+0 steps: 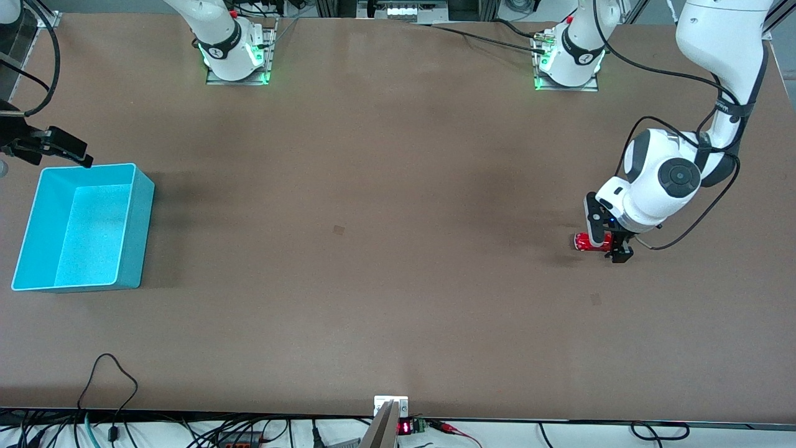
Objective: Wind red beetle toy and store in blue box
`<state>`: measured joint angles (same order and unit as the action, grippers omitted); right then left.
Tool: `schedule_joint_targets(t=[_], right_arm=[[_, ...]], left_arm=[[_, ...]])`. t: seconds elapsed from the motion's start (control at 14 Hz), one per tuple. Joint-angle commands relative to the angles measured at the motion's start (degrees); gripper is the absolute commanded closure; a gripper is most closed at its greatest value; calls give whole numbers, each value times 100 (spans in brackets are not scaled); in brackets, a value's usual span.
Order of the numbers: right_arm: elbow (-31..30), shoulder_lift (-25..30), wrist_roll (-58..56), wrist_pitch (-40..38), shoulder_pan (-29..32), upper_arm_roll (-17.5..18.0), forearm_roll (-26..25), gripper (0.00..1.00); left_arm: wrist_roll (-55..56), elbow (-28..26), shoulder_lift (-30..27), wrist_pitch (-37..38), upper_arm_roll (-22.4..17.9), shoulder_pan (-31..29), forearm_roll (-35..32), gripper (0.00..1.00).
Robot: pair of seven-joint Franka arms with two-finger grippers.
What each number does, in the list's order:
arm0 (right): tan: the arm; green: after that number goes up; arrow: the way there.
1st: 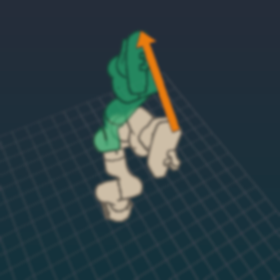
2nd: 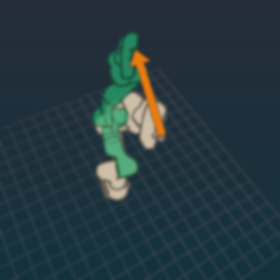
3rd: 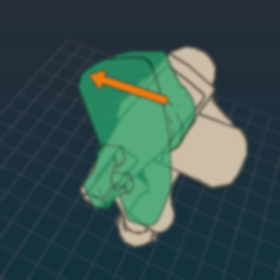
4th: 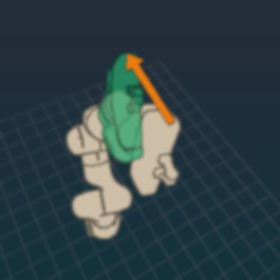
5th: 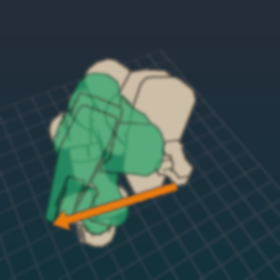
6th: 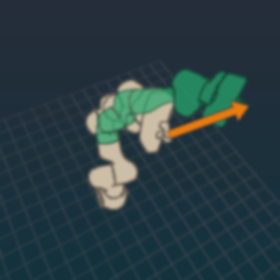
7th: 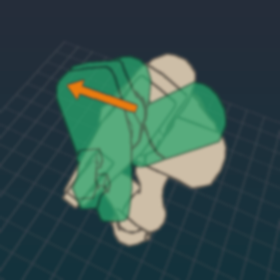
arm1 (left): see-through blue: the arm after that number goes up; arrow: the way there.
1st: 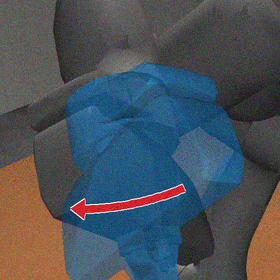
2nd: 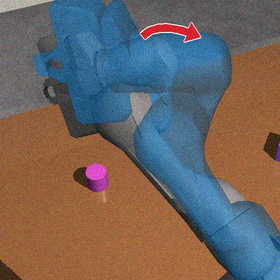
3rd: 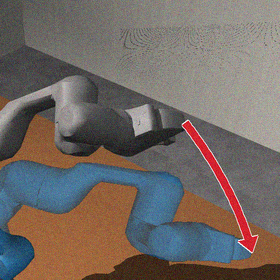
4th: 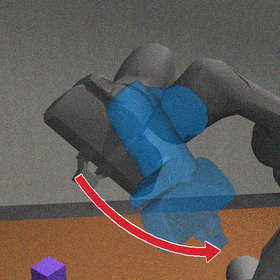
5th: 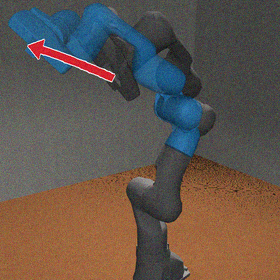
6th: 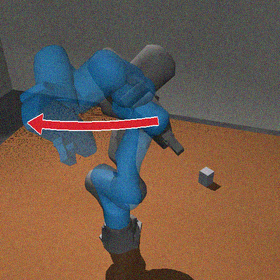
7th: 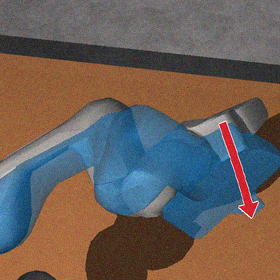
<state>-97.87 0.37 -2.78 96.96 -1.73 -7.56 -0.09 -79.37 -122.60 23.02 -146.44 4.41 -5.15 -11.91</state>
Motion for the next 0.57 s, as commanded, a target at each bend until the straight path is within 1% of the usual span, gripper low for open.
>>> schedule_joint_targets(t=[0.0,0.14,0.21,0.36,0.5], right_arm=[[22,7,-29,-36,-30,-18,0,0],[22,15,-29,-45,-30,-18,0,0],[22,15,-29,-54,-30,-9,0,0],[22,15,-29,-63,-30,-9,0,0],[31,33,-29,-80,-30,-18,0,0]], left_arm=[[-149,166,221,-69,16,-127,-136,10],[-158,166,300,-95,34,-118,-136,25],[-158,157,317,-165,43,-118,-136,30],[-167,166,423,-175,60,-109,-136,31],[-167,166,449,-175,69,-57,-136,44]])
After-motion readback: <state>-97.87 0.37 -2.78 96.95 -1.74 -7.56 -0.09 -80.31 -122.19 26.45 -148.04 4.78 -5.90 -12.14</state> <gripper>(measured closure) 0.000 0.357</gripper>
